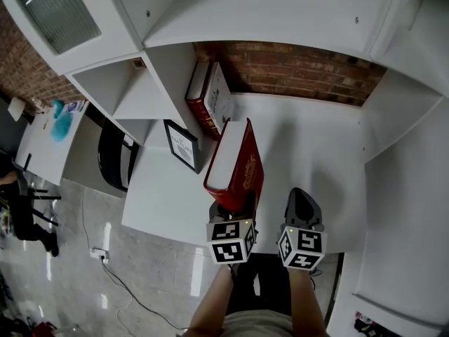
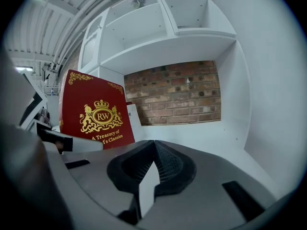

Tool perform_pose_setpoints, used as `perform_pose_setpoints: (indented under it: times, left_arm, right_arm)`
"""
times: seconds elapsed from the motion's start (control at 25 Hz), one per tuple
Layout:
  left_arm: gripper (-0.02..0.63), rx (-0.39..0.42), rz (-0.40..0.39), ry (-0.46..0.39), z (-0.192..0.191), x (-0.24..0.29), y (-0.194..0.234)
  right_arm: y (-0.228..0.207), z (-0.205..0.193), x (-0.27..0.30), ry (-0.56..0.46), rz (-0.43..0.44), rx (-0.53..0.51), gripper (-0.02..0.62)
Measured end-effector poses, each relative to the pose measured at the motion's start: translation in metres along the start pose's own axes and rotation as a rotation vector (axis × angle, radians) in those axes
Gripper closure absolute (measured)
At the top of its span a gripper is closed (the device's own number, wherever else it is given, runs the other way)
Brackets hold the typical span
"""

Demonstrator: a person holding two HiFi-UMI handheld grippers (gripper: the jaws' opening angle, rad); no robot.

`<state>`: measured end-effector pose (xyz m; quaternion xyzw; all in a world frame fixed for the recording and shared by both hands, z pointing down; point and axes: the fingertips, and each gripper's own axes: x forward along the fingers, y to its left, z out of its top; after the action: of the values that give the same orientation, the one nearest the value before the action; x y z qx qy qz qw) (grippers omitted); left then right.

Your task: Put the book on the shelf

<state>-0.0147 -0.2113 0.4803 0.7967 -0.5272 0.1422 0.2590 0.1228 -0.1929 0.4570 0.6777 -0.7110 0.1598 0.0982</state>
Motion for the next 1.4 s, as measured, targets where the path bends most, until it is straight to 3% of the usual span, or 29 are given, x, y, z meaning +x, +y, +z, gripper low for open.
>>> perform_pose_setpoints:
  times: [0.6,1.4]
  left_arm:
    - [0.362,-0.005,0.072,-0.019,0.023,0.057,-0.011]
    - [0.362,0.008,0.146,-0.008,0.035,0.120,-0.004]
  right_arm:
    - [-0.039,0.025,0.052,-0.001,0.061,-0.012,0.579]
    - [-0.063,0.016,0.087,0.039,0.116,0.001,0.580]
